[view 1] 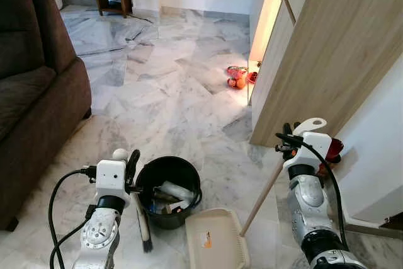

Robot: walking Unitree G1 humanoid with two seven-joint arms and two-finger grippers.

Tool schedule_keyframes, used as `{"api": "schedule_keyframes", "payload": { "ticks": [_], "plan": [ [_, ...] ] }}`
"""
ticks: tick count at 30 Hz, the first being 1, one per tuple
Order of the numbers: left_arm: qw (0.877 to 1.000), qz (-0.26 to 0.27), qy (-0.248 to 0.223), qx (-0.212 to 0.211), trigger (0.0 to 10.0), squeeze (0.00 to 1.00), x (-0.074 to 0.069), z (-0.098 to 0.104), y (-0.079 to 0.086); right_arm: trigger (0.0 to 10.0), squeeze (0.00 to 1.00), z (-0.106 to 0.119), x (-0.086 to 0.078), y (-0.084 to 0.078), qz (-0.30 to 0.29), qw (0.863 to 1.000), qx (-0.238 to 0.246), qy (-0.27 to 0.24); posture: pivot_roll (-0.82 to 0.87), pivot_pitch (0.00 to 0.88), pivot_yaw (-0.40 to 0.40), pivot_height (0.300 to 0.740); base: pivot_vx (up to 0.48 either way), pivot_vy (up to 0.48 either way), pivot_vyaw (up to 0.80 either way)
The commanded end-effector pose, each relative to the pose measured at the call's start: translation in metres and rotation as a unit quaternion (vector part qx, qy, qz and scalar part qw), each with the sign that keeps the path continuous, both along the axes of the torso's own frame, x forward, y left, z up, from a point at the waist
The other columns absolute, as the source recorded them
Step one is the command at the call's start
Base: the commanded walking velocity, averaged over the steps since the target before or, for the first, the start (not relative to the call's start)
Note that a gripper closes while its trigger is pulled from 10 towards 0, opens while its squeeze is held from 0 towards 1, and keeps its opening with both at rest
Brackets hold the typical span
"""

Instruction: Sweep floor

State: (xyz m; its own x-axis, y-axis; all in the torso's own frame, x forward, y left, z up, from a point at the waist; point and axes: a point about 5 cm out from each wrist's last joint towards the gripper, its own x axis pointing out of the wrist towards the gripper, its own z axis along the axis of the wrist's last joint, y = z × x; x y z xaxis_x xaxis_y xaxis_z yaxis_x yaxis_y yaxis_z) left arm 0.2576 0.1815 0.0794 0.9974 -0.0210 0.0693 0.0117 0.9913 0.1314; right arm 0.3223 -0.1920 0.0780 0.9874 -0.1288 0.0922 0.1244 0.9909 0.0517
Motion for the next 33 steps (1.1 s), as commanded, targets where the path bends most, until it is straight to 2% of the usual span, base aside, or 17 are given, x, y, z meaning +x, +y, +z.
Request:
{"api": "schedule_keyframes", "payload": {
  "ticks": [1, 18, 33],
  "plan": [
    [0.999, -0.020, -0.027, -0.006, 10.0, 0.00, 0.0022, 0.0122, -0.0083, 10.0, 0.00, 0.0102, 0.0051, 0.0000, -0.003, 1.000, 0.006, -0.024, 0.02, 0.065, -0.077, 0.740, 0.000, 0.000, 0.00],
    [0.999, -0.024, -0.026, -0.005, 10.0, 0.00, 0.0026, 0.0127, -0.0073, 10.0, 0.00, 0.0076, 0.0045, 0.0066, 0.012, 1.000, 0.000, -0.022, 0.01, 0.064, -0.069, 0.740, 0.000, 0.000, 0.00],
    [0.999, -0.023, -0.028, -0.003, 10.0, 0.00, 0.0022, 0.0124, -0.0070, 10.0, 0.00, 0.0083, 0.0057, 0.0083, 0.015, 1.000, -0.001, -0.022, 0.02, 0.043, -0.070, 0.740, -0.242, 0.000, 0.00]
  ]
}}
